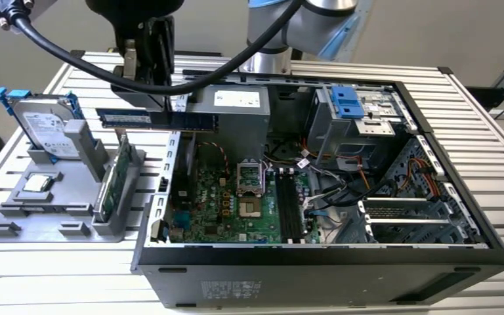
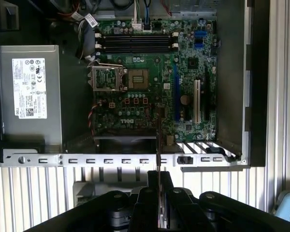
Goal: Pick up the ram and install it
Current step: 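Pick up the ram and move it above insertion slot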
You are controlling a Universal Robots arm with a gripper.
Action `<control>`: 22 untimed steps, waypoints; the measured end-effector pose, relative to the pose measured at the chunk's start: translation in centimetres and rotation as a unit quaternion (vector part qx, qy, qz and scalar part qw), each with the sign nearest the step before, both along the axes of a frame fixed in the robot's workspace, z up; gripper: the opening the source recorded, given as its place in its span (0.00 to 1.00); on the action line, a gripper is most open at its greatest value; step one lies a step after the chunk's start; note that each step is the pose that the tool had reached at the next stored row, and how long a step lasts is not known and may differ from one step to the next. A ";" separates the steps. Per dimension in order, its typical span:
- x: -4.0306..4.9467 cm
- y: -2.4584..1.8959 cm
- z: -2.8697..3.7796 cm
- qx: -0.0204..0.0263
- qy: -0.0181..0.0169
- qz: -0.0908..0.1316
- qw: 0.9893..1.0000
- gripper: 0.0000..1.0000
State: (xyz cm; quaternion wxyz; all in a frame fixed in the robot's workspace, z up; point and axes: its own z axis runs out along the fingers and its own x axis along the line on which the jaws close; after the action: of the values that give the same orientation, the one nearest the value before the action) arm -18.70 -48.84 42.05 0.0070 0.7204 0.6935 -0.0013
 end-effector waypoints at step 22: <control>2.20 0.03 0.00 0.000 0.000 0.000 1.000 0.00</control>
State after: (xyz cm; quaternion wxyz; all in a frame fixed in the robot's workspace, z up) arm -16.50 -48.81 42.05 0.0070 0.7204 0.6935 -0.0012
